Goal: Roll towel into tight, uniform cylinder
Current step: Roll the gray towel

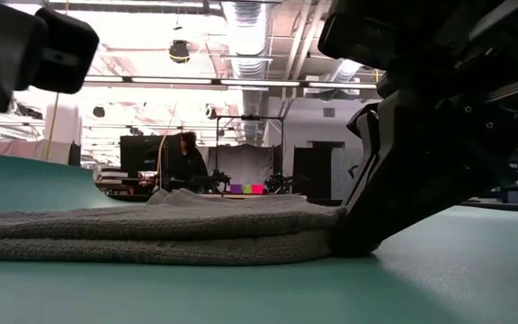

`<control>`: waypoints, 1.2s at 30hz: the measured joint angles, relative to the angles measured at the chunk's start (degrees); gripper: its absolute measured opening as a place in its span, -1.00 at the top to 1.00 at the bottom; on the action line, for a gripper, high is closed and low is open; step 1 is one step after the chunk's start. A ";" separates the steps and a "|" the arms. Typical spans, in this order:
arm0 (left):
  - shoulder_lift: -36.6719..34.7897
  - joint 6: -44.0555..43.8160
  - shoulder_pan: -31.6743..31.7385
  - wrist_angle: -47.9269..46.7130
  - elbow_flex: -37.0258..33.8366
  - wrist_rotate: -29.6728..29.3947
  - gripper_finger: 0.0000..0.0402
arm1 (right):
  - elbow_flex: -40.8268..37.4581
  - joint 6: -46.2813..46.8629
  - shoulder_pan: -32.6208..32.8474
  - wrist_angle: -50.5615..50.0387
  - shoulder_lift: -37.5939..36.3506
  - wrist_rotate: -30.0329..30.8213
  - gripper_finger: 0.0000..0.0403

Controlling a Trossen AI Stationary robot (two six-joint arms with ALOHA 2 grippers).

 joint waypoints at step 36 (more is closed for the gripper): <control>17.34 -4.63 -0.98 3.75 0.24 -3.46 0.41 | 0.17 2.42 0.33 0.56 -0.60 -2.93 0.87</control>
